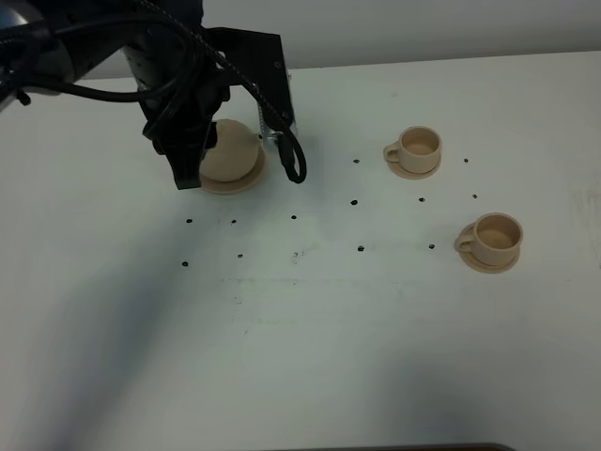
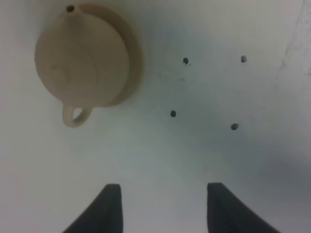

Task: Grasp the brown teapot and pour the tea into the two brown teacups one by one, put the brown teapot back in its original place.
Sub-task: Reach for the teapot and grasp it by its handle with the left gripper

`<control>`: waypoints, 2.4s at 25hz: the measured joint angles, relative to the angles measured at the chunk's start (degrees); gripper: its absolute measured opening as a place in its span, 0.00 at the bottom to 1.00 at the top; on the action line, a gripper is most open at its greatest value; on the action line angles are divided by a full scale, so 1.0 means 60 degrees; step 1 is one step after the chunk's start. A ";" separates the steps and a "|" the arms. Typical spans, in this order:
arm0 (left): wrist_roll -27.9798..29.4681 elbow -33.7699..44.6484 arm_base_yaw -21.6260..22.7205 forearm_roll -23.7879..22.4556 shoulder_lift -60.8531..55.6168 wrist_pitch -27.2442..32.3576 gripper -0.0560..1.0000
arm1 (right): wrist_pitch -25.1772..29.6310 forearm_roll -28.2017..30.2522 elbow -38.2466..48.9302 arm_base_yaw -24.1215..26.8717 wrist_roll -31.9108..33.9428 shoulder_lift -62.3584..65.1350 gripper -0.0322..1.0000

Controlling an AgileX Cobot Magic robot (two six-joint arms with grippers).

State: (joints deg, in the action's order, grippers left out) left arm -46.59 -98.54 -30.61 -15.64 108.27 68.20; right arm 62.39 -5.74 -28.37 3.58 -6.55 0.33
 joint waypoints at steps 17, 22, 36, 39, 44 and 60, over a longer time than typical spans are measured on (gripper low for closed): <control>-0.1073 0.0000 0.1596 0.0231 0.1145 -0.0983 0.46 | 0.0000 0.0000 0.0000 0.0000 0.0000 0.0000 0.49; -0.0991 0.0000 0.1680 -0.0088 0.1541 -0.2047 0.46 | 0.0000 0.0000 0.0000 0.0000 0.0000 0.0000 0.49; -0.0742 -0.0197 0.2527 -0.0033 0.2273 -0.3292 0.46 | 0.0000 -0.0010 0.0000 0.0000 0.0000 0.0000 0.49; -0.0770 -0.0209 0.2550 0.0162 0.2565 -0.3851 0.46 | 0.0000 -0.0010 0.0000 0.0000 0.0000 0.0000 0.49; -0.0839 -0.0208 0.2550 0.0538 0.2952 -0.4231 0.46 | 0.0000 -0.0010 0.0000 0.0000 0.0000 0.0000 0.49; -0.1140 -0.0208 0.2550 0.0869 0.3530 -0.4770 0.46 | 0.0000 -0.0010 0.0000 0.0000 0.0000 0.0000 0.49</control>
State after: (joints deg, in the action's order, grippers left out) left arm -53.43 -99.78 -15.31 -10.43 129.45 39.58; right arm 62.39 -5.80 -28.37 3.58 -6.55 0.33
